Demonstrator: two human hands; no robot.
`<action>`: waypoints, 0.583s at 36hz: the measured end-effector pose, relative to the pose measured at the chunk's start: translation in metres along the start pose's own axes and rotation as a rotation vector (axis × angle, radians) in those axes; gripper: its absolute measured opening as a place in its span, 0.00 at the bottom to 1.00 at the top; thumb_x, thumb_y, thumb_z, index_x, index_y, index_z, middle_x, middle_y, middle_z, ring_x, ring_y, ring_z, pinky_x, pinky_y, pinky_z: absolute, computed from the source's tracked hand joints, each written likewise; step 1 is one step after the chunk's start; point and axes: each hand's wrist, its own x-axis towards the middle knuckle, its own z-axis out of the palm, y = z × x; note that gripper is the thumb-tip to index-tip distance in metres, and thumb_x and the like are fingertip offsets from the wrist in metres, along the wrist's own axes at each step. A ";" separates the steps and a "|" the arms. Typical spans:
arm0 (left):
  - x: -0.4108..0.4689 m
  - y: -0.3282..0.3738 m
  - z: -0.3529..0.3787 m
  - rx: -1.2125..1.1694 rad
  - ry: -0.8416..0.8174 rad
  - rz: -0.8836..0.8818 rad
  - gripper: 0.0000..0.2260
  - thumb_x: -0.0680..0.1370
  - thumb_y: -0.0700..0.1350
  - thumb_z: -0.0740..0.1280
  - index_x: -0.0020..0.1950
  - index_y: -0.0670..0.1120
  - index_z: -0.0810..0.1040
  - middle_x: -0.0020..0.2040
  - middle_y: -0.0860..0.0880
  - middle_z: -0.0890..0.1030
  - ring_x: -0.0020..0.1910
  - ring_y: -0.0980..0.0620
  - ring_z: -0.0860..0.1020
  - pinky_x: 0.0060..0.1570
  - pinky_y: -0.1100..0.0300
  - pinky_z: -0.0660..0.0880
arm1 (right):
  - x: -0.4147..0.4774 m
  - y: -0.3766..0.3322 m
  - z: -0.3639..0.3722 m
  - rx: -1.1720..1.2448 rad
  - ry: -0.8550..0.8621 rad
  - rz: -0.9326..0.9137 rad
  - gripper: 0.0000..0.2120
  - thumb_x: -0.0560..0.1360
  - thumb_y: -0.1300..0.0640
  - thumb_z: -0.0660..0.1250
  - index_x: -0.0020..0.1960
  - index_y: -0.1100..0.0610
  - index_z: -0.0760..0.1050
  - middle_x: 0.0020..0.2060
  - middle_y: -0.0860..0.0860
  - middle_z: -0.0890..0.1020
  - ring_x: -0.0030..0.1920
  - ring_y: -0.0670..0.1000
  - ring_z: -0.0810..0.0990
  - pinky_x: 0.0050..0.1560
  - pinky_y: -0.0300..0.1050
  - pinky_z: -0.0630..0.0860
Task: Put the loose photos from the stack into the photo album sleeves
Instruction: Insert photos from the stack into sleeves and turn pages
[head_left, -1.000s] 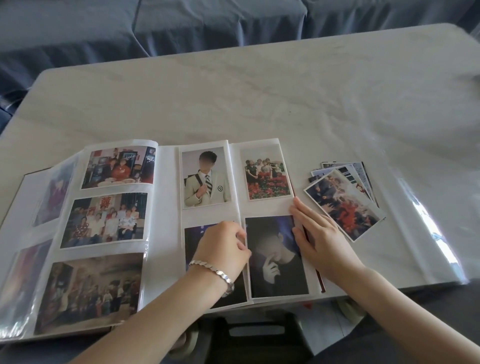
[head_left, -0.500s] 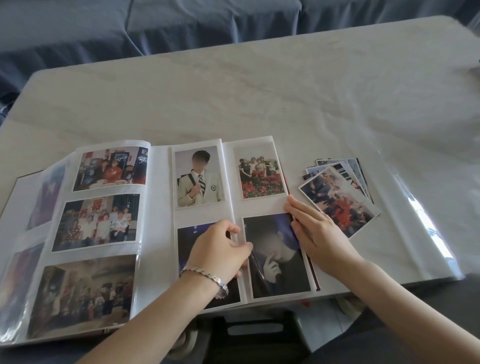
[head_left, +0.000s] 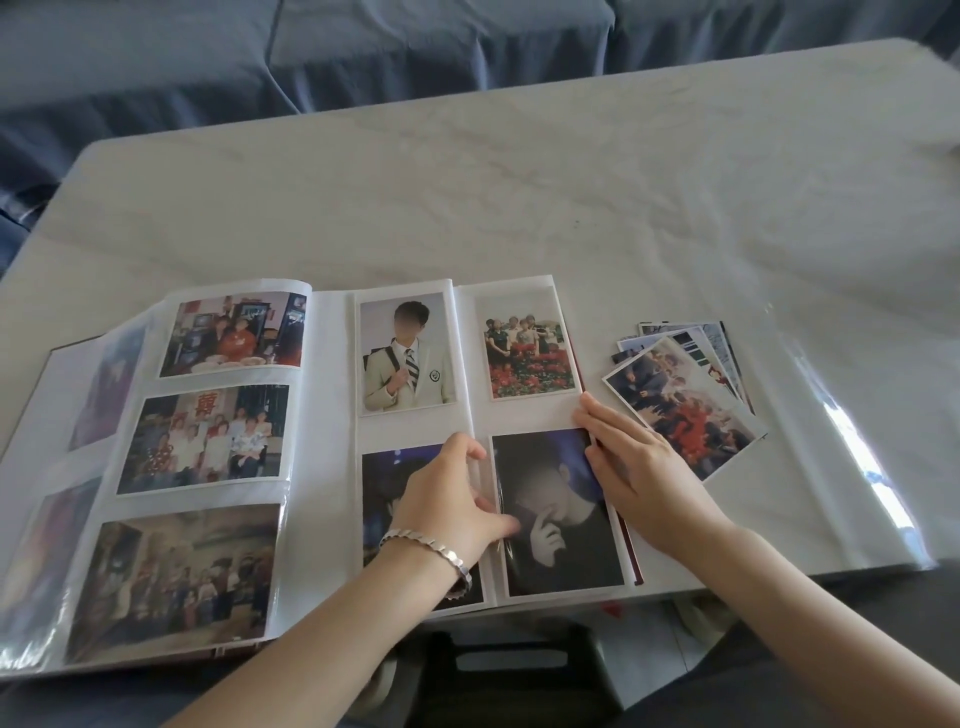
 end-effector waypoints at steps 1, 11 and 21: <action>-0.001 -0.001 0.001 0.010 0.015 0.016 0.27 0.69 0.46 0.76 0.62 0.52 0.66 0.40 0.52 0.81 0.38 0.56 0.79 0.37 0.71 0.71 | 0.000 0.000 0.000 0.006 0.000 0.000 0.17 0.78 0.59 0.61 0.68 0.56 0.71 0.67 0.44 0.68 0.67 0.47 0.69 0.65 0.33 0.61; -0.004 -0.017 -0.018 0.041 0.113 0.073 0.15 0.74 0.51 0.69 0.59 0.52 0.72 0.36 0.58 0.80 0.32 0.64 0.78 0.30 0.74 0.70 | 0.005 -0.006 -0.011 -0.087 -0.055 -0.011 0.16 0.78 0.58 0.62 0.65 0.56 0.73 0.68 0.48 0.70 0.66 0.47 0.71 0.61 0.23 0.56; 0.013 -0.038 -0.048 -0.133 0.451 -0.094 0.31 0.72 0.44 0.73 0.71 0.45 0.62 0.65 0.42 0.70 0.61 0.45 0.73 0.50 0.59 0.68 | 0.009 -0.006 -0.030 -0.178 0.009 0.022 0.13 0.74 0.62 0.68 0.58 0.56 0.80 0.62 0.50 0.77 0.59 0.52 0.78 0.59 0.40 0.69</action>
